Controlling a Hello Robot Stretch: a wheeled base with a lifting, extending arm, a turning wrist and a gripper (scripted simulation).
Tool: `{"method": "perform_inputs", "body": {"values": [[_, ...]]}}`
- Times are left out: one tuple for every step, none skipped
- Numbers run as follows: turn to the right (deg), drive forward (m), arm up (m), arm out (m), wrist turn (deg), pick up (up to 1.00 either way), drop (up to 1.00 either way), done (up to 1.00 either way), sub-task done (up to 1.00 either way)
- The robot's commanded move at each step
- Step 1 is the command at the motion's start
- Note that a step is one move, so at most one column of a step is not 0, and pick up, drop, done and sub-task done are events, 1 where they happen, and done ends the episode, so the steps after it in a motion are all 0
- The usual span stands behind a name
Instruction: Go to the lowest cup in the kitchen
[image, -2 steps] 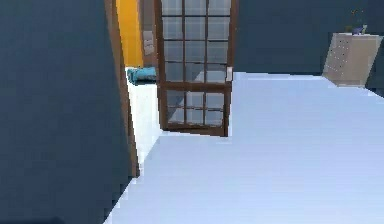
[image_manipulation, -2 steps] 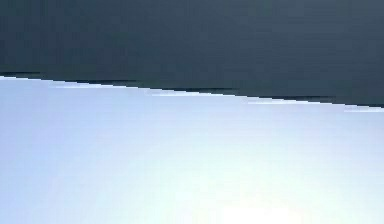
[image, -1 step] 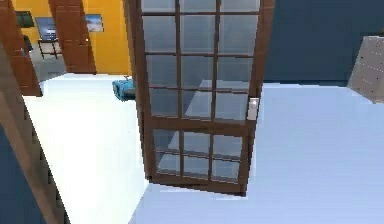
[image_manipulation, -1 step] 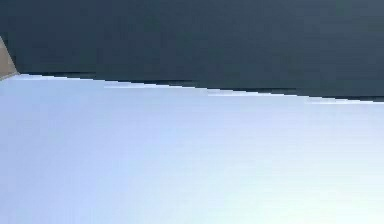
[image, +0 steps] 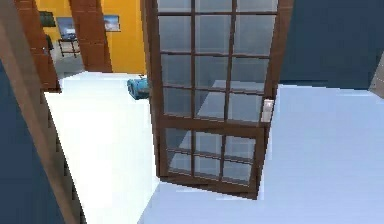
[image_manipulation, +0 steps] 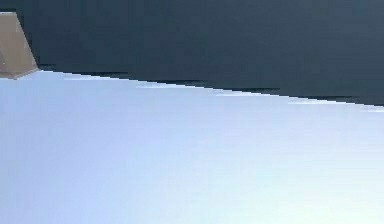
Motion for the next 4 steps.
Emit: {"method": "perform_inputs", "body": {"values": [[0.0,0.55,0.00,0.00,0.0,0.00,0.00,0.00,0.00],[-27.0,0.00,0.00,0.00,0.0,0.00,0.00,0.00,0.00],[0.0,0.45,0.00,0.00,0.0,0.00,0.00,0.00,0.00],[-45.0,0.00,0.00,0.00,0.0,0.00,0.00,0.00,0.00]]}}
